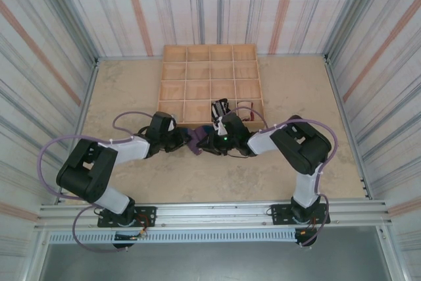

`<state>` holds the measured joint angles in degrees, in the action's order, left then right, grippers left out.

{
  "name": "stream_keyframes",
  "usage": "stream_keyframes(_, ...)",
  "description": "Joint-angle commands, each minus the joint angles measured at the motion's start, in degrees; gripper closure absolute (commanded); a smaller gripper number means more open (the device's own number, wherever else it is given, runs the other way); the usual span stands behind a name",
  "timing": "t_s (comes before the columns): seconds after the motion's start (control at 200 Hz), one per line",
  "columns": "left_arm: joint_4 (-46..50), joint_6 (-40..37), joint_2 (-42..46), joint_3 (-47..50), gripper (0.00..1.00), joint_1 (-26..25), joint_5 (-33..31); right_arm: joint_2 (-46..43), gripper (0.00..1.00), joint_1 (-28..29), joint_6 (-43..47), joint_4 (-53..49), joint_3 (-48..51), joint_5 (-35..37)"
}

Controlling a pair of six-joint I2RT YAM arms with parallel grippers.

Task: Roll the socks

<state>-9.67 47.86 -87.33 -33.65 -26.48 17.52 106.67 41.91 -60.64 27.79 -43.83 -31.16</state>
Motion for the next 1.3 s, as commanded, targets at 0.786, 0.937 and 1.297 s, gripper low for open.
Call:
stream_keyframes(0.786,30.23,5.27,20.16,8.15,0.87,-4.74,1.19,-7.13,0.24,45.78,56.95,-23.46,-9.55,75.02)
stream_keyframes(0.937,30.91,6.37,21.89,9.58,0.87,-6.0,0.32,-1.45,0.26,47.65,60.88,-20.97,-11.51,78.5)
stream_keyframes(1.297,30.22,5.77,21.5,9.72,0.86,-6.23,1.44,5.92,0.43,45.46,57.87,-20.93,-11.83,80.26)
